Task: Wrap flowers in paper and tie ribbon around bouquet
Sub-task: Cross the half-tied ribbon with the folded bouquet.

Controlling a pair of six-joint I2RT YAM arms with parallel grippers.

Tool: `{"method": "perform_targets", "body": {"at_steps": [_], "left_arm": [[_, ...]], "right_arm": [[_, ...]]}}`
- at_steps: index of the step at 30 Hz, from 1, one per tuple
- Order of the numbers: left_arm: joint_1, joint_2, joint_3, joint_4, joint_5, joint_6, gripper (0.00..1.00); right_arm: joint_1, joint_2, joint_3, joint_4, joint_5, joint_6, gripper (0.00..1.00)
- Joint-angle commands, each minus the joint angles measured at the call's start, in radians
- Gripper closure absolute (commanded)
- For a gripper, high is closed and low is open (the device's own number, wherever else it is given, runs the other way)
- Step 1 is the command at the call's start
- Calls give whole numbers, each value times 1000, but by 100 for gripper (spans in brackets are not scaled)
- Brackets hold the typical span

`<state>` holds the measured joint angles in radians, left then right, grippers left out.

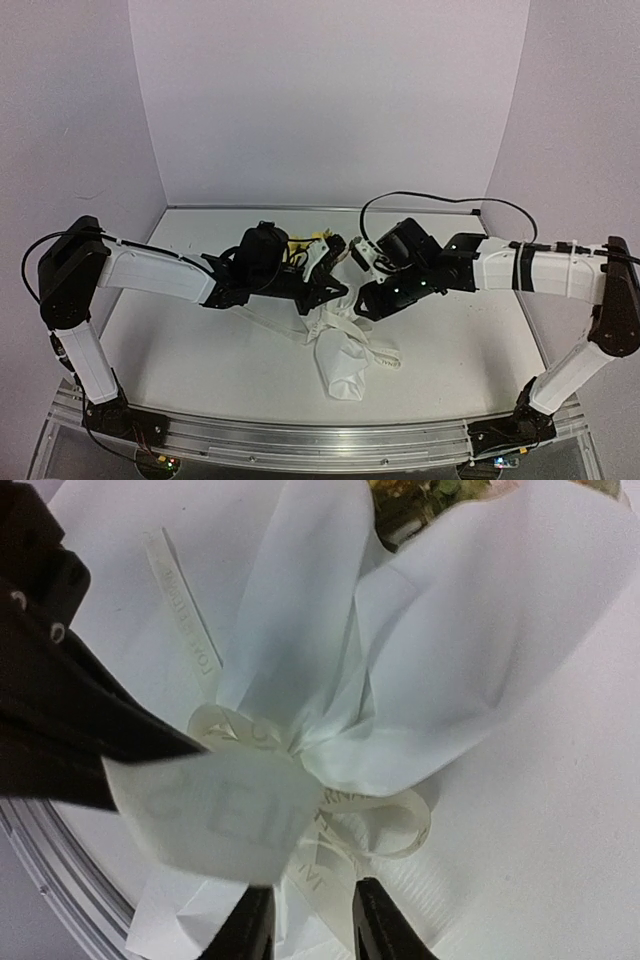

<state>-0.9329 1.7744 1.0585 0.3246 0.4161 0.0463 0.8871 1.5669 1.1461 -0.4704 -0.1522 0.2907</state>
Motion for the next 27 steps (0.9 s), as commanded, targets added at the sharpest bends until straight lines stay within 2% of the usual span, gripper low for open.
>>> {"method": "perform_targets", "body": {"at_steps": [1, 6, 13, 22, 25, 27], "left_arm": [[5, -19, -19, 91, -21, -30, 100], [6, -30, -30, 91, -30, -37, 100], [6, -27, -24, 78, -30, -37, 100], [12, -30, -28, 56, -28, -37, 100], [14, -30, -35, 54, -24, -37, 100], [14, -32, -42, 55, -18, -41, 100]], "right_arm": [[3, -139, -127, 26, 56, -13, 56], [0, -221, -280, 50, 59, -26, 40], [1, -210, -403, 140, 39, -48, 39], [7, -78, -381, 166, 71, -47, 45], [6, -22, -349, 168, 84, -26, 52], [6, 9, -308, 168, 68, 1, 62]]}}
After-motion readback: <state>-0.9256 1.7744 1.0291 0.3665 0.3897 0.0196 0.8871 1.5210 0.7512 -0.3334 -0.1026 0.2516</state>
